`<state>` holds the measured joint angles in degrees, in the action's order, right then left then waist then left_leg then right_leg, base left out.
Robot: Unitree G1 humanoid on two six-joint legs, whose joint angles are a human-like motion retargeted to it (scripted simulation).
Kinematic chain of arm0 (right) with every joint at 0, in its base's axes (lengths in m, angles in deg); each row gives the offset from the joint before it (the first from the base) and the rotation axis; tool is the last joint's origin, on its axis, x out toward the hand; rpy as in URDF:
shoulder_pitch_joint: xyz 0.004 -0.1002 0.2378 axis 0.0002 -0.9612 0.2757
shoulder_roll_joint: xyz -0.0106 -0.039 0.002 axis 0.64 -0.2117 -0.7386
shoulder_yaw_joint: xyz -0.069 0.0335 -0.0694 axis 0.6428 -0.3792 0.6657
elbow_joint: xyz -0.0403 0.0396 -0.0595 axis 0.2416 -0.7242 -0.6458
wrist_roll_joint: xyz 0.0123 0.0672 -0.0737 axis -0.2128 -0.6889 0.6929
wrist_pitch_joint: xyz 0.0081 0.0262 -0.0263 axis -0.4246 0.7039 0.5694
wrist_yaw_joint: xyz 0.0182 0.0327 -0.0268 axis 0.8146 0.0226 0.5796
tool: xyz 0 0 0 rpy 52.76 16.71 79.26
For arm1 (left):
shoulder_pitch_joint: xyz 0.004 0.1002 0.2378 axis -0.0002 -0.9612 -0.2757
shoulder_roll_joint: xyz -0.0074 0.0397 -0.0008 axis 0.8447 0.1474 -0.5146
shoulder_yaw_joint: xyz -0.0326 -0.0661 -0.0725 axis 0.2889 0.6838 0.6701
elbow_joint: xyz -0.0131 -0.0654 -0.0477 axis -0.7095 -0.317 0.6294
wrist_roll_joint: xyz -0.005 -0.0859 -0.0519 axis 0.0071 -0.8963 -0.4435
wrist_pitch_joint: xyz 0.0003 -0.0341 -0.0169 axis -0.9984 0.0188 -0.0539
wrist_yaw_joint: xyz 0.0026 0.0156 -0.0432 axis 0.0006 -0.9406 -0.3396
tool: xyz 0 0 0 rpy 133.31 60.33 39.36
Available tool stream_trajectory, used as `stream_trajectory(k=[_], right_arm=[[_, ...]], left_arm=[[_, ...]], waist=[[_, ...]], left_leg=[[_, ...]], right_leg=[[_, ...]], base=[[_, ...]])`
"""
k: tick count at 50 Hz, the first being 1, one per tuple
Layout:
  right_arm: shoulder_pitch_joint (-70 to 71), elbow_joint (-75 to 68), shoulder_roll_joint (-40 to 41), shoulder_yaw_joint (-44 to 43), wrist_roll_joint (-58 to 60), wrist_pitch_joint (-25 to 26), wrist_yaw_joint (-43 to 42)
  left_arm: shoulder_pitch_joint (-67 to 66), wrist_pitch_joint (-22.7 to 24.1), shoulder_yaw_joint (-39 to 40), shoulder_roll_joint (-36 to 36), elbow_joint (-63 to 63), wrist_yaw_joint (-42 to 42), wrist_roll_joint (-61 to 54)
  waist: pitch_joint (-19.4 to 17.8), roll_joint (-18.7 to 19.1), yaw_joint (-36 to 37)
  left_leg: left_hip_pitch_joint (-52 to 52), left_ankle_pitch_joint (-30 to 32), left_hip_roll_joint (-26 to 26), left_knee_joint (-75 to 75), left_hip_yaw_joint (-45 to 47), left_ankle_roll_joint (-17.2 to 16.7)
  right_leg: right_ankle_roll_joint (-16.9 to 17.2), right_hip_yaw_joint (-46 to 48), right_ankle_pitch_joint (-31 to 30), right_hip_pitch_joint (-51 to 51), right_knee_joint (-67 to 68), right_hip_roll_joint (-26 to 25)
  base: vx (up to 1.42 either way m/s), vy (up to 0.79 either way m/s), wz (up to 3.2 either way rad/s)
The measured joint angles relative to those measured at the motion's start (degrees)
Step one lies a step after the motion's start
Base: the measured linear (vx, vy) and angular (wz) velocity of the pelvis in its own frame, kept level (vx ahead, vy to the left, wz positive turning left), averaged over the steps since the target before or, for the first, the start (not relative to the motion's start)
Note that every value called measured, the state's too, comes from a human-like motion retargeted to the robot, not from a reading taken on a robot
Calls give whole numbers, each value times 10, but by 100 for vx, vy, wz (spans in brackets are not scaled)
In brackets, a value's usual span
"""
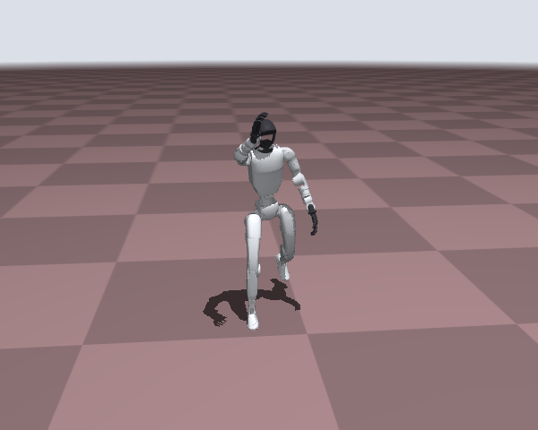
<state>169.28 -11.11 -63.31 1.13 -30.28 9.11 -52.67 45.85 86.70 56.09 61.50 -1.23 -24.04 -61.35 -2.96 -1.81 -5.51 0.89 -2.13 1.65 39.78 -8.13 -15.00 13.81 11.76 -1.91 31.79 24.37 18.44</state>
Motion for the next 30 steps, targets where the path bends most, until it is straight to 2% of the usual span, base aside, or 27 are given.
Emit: stream_trajectory(k=[2, 3, 5, 6, 7, 8, 10, 13, 15, 18, 20, 22, 23, 25, 30], right_arm=[[106, -8, -42, 71, 37, -10, -25], [151, -14, -49, 92, 49, -12, -41], [210, -17, -41, 103, 53, -11, -92], [209, -10, -34, 88, 44, -8, -117], [205, -3, -27, 77, 35, -4, -135], [197, 2, -20, 71, 24, 3, -140], [166, 10, -25, 62, 27, 14, -135], [74, -8, -47, 48, 30, 25, -113], [-3, -41, -56, 40, 20, 24, -95], [-104, -82, -74, 26, 41, 22, -85], [-154, -82, -92, 9, 49, 12, -50], [-176, -99, -111, -2, 96, 39, -94], [-183, -103, -125, 7, 139, 63, -71], [-196, -90, -135, -5, 100, 43, -103], [-198, -86, -171, 3, 102, 43, -97]], left_arm=[[-23, 26, 8, 9, 30, 51, 3], [-36, 40, 22, 6, 37, 92, -14], [-67, 61, 59, -15, 38, 173, -66], [-86, 59, 75, -26, 31, 189, -94], [-103, 54, 87, -36, 22, 196, -120], [-114, 45, 91, -42, 12, 187, -142], [-138, 20, 76, -56, 0, 117, -136], [-173, 11, 41, -52, -7, 32, -41], [-197, 20, 34, -51, -19, 44, -3], [-227, 38, 62, -54, -46, 98, -11], [-243, 43, 91, -54, -54, 104, -30], [-257, 46, 114, -47, -58, 110, -55], [-265, 43, 123, -42, -59, 100, -61], [-275, 52, 126, -35, -63, 110, -79], [-290, 51, 125, -17, -65, 104, -78]], waist=[[-28, 12, 1], [-51, 21, -10], [-109, 46, -54], [-129, 65, -74], [-146, 90, -87], [-155, 124, -86], [-171, 154, -80], [-184, 166, -60], [-189, 169, -51], [-191, 165, -29], [-192, 162, -13], [-190, 165, -3], [-188, 164, -1], [-188, 164, -1], [-187, 156, -10]], left_leg=[[57, -13, 31, -17, -29, 0], [86, -15, 46, -44, -48, 0], [131, -14, 93, -111, -76, 0], [129, -37, 132, -129, -65, 0], [119, -68, 177, -138, -43, 2], [95, -114, 233, -132, 3, 8], [82, -185, 273, -148, 98, 29], [106, -210, 271, -240, 173, 27], [107, -202, 267, -281, 165, 16], [96, -168, 256, -305, 148, 14], [89, -140, 250, -317, 145, 17], [85, -116, 257, -331, 139, 7], [82, -108, 261, -334, 131, 7], [74, -102, 266, -330, 112, 0], [59, -114, 270, -297, 71, 1]], right_leg=[[-20, 11, 59, 83, 183, 37], [-15, 16, 81, 110, 257, 59], [-13, 46, 101, 125, 342, 98], [-29, 74, 100, 128, 355, 101], [-44, 102, 92, 136, 357, 94], [-55, 131, 69, 152, 341, 65], [-56, 145, 43, 172, 322, 66], [-43, 149, 6, 175, 273, 77], [-38, 159, -23, 164, 230, 77], [-45, 174, -60, 130, 145, 65], [-45, 162, -65, 111, 94, 45], [-30, 115, -56, 105, 58, 4], [-22, 85, -56, 106, 51, -14], [-11, 50, -74, 107, 46, -31], [-8, 67, -60, 99, 105, 9]], base=[[-17, 23, 153], [-24, 21, 179], [-36, 17, 199], [-49, 10, 161], [-60, 7, 79], [-59, 15, 33], [-51, 30, 29], [-37, 33, 45], [-26, 24, 41], [-16, 15, 28], [-10, 6, 28], [-4, 0, 39], [1, -2, 49], [5, -3, 59], [12, -4, 63]])
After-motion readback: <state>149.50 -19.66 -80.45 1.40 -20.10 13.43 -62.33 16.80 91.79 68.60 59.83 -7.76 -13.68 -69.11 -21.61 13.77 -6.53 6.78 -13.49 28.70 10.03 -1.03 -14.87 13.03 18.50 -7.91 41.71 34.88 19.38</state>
